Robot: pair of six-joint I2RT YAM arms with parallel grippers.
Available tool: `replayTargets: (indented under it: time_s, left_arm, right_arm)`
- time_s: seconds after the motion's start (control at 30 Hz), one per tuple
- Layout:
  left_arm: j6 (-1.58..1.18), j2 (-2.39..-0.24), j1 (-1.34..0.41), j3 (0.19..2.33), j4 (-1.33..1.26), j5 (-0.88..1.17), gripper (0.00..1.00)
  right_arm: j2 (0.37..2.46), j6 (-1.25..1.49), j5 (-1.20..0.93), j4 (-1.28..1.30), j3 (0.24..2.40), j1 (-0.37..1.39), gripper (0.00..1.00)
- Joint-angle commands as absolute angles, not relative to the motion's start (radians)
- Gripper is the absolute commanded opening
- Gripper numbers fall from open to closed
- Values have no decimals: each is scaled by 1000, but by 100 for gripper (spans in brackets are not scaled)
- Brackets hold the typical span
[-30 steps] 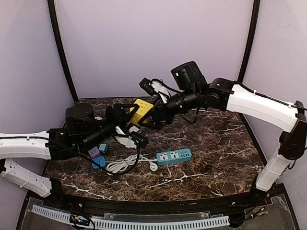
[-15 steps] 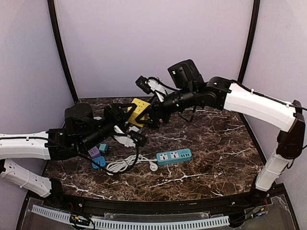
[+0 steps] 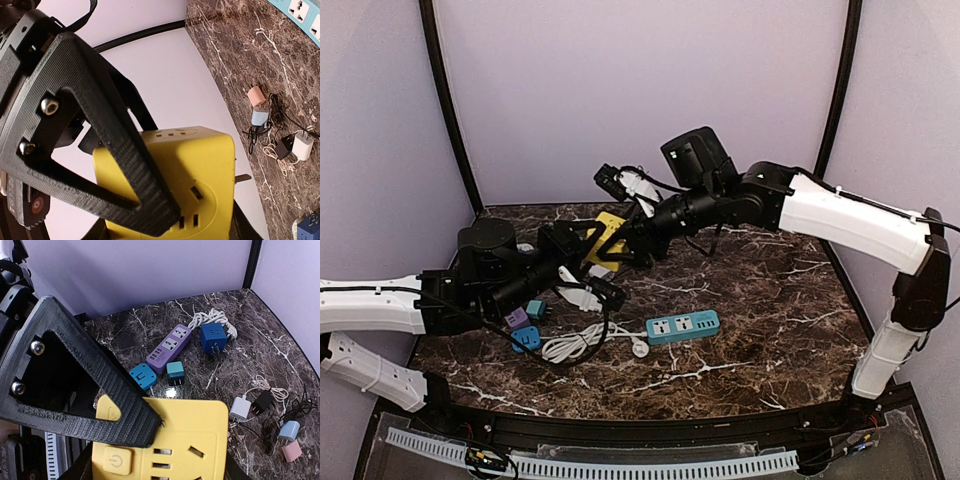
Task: Insert the plug
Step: Pick up the plug from the center of the board.
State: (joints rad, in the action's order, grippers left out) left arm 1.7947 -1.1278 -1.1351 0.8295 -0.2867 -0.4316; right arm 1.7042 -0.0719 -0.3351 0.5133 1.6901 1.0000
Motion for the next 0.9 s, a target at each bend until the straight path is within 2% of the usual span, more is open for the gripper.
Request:
replayTargets:
  time_s: [0.0,0.03,0.07,0.1,0.13,0.17,0.23,0.3,0.4,0.47,0.57,0.63,0.87]
  left_arm:
    - [1801,-1096,-1144,814,-315,-406,1]
    - [1796,-1097,-1144,815,-311,-407,1]
    - [1780,-1096,-1144,818,-302,-413,3]
    - [1763,-1096,-1144,822,-288,-417,27]
    - [1704,-1097,-1144,842,-243,-430,42]
    - [1662,-1097,-1144,855,-213,-438,70]
    - [1468,-1103,-1141,929,-64,-461,90]
    - [1216,-1110,-1119,1016,165,-433,96]
    - [818,-1108,-1049,1096,464,-222,98]
    - [629,-1099,-981,1095,563,-80,99]
    - [397,-1067,-858,1050,613,128,99]
    - [295,-1044,-775,995,601,196,99]
    - [151,-978,-542,787,473,209,100]
  right_arm:
    - [1704,-43,-354,493,1708,985,22]
    - [1701,-47,-357,496,1707,985,14]
    - [1698,-50,-351,499,1702,985,0]
    - [1692,-61,-345,503,1694,983,0]
    - [1685,-78,-343,511,1687,980,0]
    - [1679,-103,-344,523,1677,974,0]
    - [1667,-167,-360,551,1650,948,0]
    - [1656,-235,-423,571,1611,898,0]
    - [1643,-354,-604,582,1543,809,0]
    - [1645,-447,-719,587,1500,765,0]
    - [1661,-599,-788,601,1447,735,0]
    - [1676,-683,-807,602,1411,728,0]
    - [1673,-939,-930,649,1274,651,0]
